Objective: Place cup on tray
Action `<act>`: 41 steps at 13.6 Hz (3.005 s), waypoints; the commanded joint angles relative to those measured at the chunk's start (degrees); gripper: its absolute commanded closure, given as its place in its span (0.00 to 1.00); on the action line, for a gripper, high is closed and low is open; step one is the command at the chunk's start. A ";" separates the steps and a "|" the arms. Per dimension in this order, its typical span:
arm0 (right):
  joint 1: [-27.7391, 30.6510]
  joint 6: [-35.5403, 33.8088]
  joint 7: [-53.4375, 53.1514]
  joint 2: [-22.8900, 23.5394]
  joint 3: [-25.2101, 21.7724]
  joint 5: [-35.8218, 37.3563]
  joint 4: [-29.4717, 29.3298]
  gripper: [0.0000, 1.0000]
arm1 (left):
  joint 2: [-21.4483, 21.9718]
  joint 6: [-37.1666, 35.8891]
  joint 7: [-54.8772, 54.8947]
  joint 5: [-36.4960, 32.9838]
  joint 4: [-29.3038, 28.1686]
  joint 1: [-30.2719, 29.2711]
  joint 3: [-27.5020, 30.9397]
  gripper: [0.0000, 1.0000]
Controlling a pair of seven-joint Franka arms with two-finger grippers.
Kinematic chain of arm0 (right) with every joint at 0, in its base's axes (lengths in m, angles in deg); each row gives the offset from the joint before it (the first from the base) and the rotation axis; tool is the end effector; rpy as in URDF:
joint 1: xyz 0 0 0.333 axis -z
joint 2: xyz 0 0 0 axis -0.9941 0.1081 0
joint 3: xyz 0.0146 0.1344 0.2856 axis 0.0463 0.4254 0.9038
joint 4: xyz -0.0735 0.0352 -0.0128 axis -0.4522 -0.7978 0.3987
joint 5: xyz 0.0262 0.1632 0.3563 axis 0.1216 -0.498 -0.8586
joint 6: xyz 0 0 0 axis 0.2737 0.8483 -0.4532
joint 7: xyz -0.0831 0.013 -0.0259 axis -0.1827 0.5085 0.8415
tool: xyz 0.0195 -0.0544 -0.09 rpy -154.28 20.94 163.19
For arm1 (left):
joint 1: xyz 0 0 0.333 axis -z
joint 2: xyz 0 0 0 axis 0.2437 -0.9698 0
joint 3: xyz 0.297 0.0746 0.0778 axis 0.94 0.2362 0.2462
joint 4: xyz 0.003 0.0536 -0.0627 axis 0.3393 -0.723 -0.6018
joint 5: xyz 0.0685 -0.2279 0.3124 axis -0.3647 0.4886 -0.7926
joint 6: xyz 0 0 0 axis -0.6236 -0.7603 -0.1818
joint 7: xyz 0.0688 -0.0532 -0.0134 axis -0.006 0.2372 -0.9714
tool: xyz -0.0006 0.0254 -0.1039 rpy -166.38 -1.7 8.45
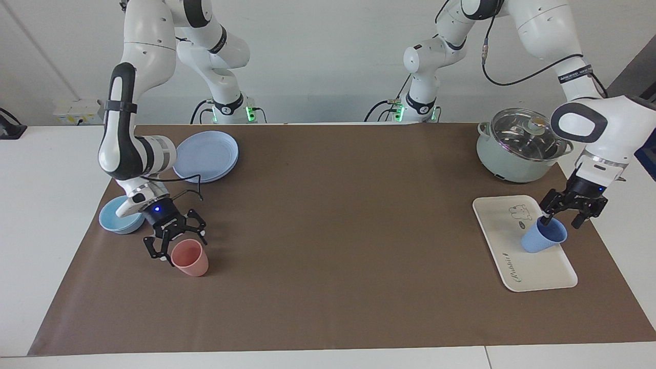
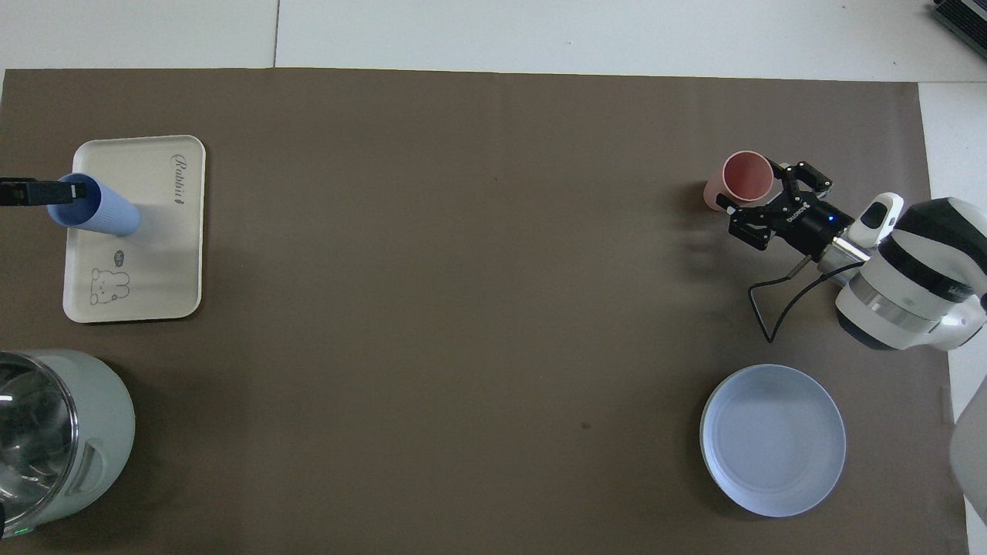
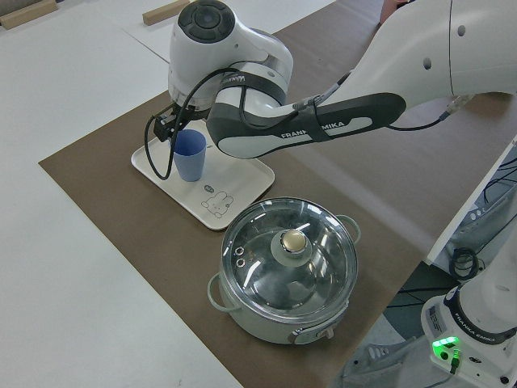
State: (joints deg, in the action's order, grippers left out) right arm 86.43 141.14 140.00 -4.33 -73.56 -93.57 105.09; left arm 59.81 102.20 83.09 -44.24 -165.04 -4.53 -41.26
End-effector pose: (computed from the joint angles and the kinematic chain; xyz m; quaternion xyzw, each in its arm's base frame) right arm 0.6047 -0.0705 0.2752 -0.8020 -0.2772 -0.4994 0.1750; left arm 0.6356 0.1732 0.4386 0.9790 -0.0806 0.1686 0.0814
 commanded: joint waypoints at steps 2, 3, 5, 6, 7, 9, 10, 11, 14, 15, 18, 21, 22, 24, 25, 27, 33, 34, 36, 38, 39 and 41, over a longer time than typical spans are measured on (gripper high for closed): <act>-0.35 5.08 -2.98 -6.66 0.64 -1.15 2.65 0.00 | 0.12 -19.29 -8.45 -11.49 11.93 0.79 -0.54 0.00; -1.40 5.71 -5.09 -8.51 0.64 -0.54 3.62 0.00 | 0.20 -24.39 -11.27 -13.53 14.40 2.71 -0.55 0.00; -2.54 9.03 -8.17 -12.20 0.64 1.56 4.95 0.00 | 0.64 -32.14 -15.40 -16.69 16.97 6.92 -0.02 0.00; -3.24 9.92 -10.71 -12.92 0.55 5.57 4.95 0.00 | 1.17 -34.88 -17.51 -19.41 18.28 8.77 -0.28 0.00; -3.25 9.93 -14.91 -13.18 0.47 11.01 4.60 0.00 | 1.35 -36.91 -19.10 -22.05 18.91 11.31 -0.37 0.00; -2.81 9.15 -24.92 -14.67 0.29 24.97 3.73 0.00 | 3.88 -38.68 -20.87 -24.09 18.91 15.11 -0.37 0.00; -2.64 8.79 -30.02 -15.81 0.20 32.26 3.29 0.00 | 5.29 -39.03 -22.44 -24.01 18.91 15.47 -0.72 0.00; -2.64 7.75 -36.68 -16.69 0.11 40.34 2.59 0.00 | 6.78 -39.73 -23.76 -23.75 18.56 15.91 -0.90 0.00; -2.64 1.08 -58.20 -19.15 0.02 66.95 -1.80 0.00 | 12.14 -41.41 -24.74 -23.22 14.71 16.44 -0.90 0.00; -2.98 -1.73 -64.90 -19.68 0.03 74.36 -3.56 0.00 | 13.64 -41.06 -25.27 -23.04 13.04 16.35 -0.90 0.00; -6.22 -7.90 -88.53 -22.49 0.90 92.32 -5.59 0.00 | 15.67 -41.32 -25.53 -20.94 11.27 15.82 -0.90 0.00; -8.34 -19.19 -116.20 -23.82 1.17 106.56 -9.96 0.00 | 16.73 -40.27 -28.61 -20.58 9.25 15.73 -0.81 0.00; -8.52 -23.95 -123.25 -23.39 1.34 107.65 -12.69 0.00 | 16.73 -39.83 -28.61 -20.32 9.24 15.65 -0.81 0.00; -9.31 -31.60 -132.42 -23.38 1.34 107.83 -16.21 0.00 | 16.73 -39.30 -28.61 -18.13 9.25 15.56 -0.46 0.00; -9.23 -36.60 -134.38 -23.21 1.34 108.27 -18.93 0.00 | 16.73 -39.04 -28.61 -17.77 9.07 15.47 -0.37 0.00; -8.27 -47.67 -135.01 -21.98 1.34 108.27 -26.56 0.00 | 16.73 -39.21 -28.70 -17.77 8.89 15.29 -0.28 0.00; -6.77 -49.49 -135.37 -21.27 0.55 106.16 -26.70 0.00 | 16.82 -39.83 -28.70 -17.86 9.33 15.47 -0.28 0.00; -6.94 -49.48 -135.36 -21.27 0.64 106.16 -26.78 0.00 | 16.82 -39.91 -28.79 -17.86 9.42 15.56 -0.28 0.00; -6.94 -50.18 -135.19 -21.53 0.64 106.16 -26.69 0.00 | 17.08 -40.09 -28.87 -17.86 9.59 15.47 -0.20 0.00; -6.94 -51.24 -135.28 -21.89 0.64 106.86 -26.33 0.00 | 17.34 -40.00 -28.96 -17.86 9.95 15.38 -0.28 0.00; -6.33 -51.07 -135.28 -21.63 0.64 106.17 -26.86 0.00 | 17.34 -40.18 -30.09 -17.77 10.64 15.64 -0.46 0.00; -6.33 -51.06 -135.19 -21.71 0.64 106.07 -26.69 0.00 | 18.04 -40.88 -33.52 -17.86 10.74 16.00 -0.72 0.00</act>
State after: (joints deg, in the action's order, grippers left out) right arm 79.62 90.12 5.49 -24.94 -73.09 13.39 77.34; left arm 76.20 61.49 52.34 -62.96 -153.73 11.35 -41.73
